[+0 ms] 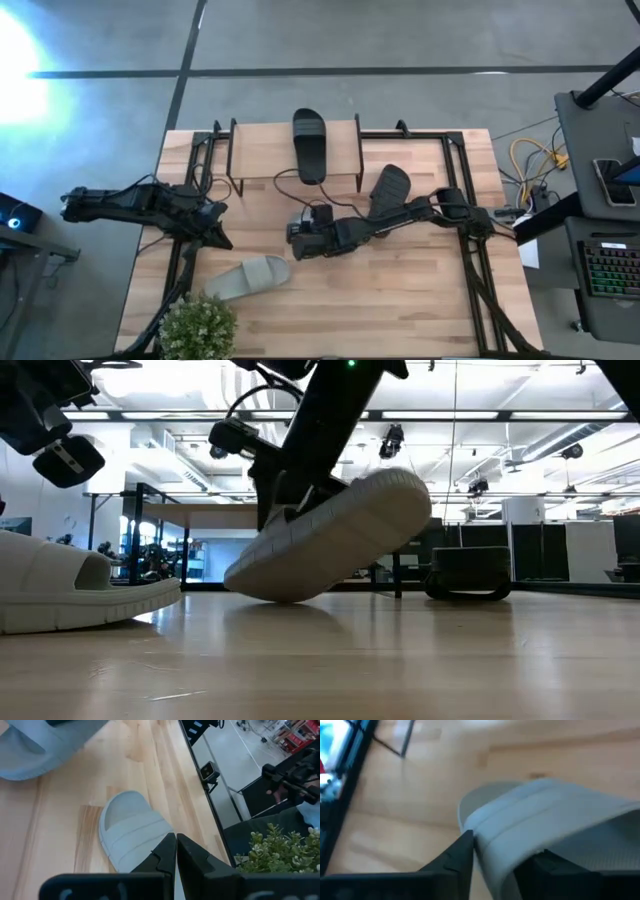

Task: Pick and place slides into the shelf
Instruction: Put the bottom gray slide under the shelf

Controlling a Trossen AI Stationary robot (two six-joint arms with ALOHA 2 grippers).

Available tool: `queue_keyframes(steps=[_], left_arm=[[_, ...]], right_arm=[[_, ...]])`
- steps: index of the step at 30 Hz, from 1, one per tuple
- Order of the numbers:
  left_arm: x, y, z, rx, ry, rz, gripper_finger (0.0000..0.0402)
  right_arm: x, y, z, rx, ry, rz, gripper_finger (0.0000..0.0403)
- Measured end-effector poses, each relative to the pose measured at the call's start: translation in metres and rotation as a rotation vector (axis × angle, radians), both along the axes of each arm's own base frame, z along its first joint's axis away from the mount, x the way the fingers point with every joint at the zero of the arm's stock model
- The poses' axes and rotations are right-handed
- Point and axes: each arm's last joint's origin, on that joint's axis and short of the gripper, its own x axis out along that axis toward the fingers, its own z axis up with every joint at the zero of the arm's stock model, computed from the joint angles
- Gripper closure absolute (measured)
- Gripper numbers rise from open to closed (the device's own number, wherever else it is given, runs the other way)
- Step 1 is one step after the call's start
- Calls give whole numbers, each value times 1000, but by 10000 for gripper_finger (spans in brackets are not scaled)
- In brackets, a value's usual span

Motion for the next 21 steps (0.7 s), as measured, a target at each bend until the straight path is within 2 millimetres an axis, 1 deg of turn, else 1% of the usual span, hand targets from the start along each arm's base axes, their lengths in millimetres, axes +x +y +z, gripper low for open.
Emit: queue_keyframes(steps=[3,6,8,11,14,17,19,21], left_arm=[[1,0,2,1,-21,3,402],[1,1,2,11,-25,17,402],[0,1,2,11,-27,18,402],[0,1,2,11,-30,18,402],[0,1,2,11,-32,18,402],[0,1,3,13,-34,22,402],[0,1,3,-3,-27,37,402],[1,1,1,-62,11,94,402]], right_arm=[[1,3,0,45,22,58,255],[2,10,7,55,49,160,229],[3,19,15,29,63,233,216],[-2,31,35,2,97,321,206],[-11,36,51,33,207,390,208],[-24,39,54,70,336,378,221],[-28,40,54,89,367,385,237],[-28,41,57,96,370,433,263]])
